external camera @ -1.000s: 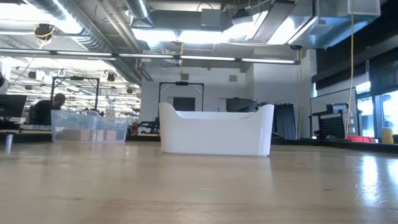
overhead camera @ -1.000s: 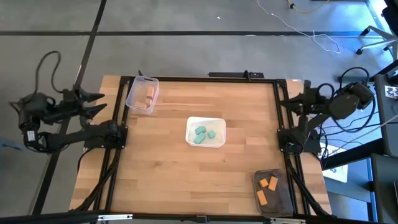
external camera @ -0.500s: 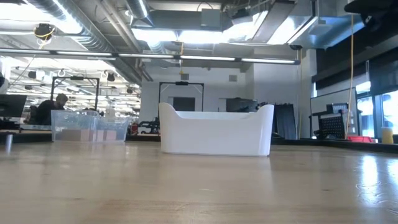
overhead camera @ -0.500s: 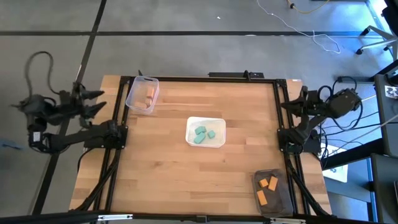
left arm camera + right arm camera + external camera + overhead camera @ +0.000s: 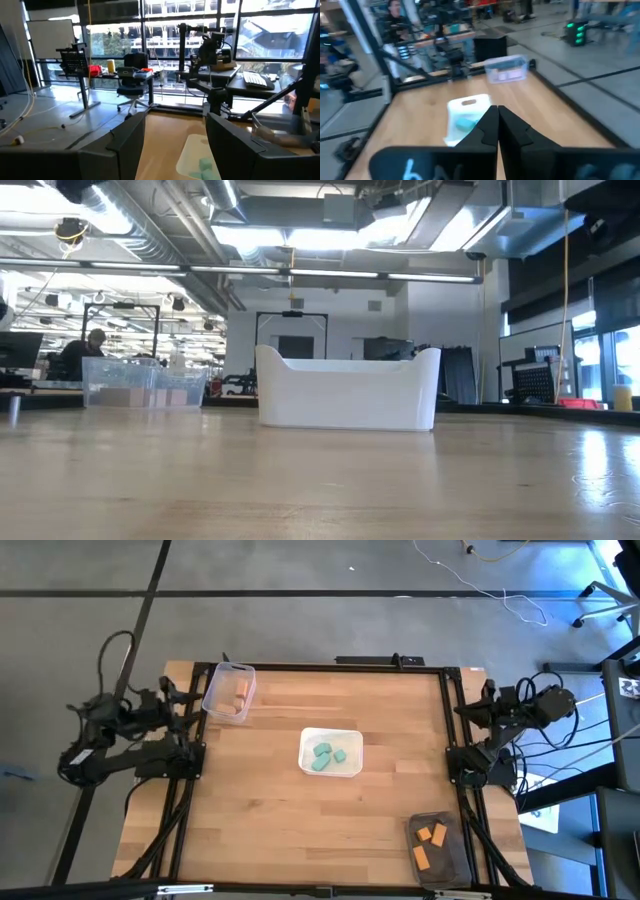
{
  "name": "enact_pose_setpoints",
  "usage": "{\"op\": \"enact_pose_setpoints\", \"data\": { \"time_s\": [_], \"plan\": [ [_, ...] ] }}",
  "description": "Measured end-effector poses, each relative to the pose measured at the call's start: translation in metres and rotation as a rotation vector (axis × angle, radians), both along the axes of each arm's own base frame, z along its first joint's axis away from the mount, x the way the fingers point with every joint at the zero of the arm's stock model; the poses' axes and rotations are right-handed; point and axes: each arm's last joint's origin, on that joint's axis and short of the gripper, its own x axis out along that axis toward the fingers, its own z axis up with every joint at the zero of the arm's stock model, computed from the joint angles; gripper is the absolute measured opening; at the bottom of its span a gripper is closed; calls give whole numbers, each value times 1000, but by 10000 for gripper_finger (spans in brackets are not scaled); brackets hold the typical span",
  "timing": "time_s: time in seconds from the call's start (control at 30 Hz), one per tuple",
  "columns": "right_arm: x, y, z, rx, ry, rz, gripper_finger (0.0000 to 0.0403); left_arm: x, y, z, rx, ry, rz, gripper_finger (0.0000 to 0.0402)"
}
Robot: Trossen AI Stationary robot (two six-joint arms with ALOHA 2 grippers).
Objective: Sort & place blocks by color
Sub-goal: Return to Home Position
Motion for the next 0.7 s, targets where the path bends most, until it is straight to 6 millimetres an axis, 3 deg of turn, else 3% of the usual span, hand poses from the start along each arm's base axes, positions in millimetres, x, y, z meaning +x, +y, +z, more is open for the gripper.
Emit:
{"op": "enact_pose_setpoints", "data": {
  "time_s": [0.17,0.33,0.7],
  "plan": [
    [3,6,1,101,-25,125,2,19,4,-14,-1,-43,-81,202],
    [17,22,-5,96,-53,298,1,40,9,-37,-6,-56,-143,202],
    [56,57,-48,64,-99,470,1,70,16,-89,-54,-35,-272,202]
  ]
}}
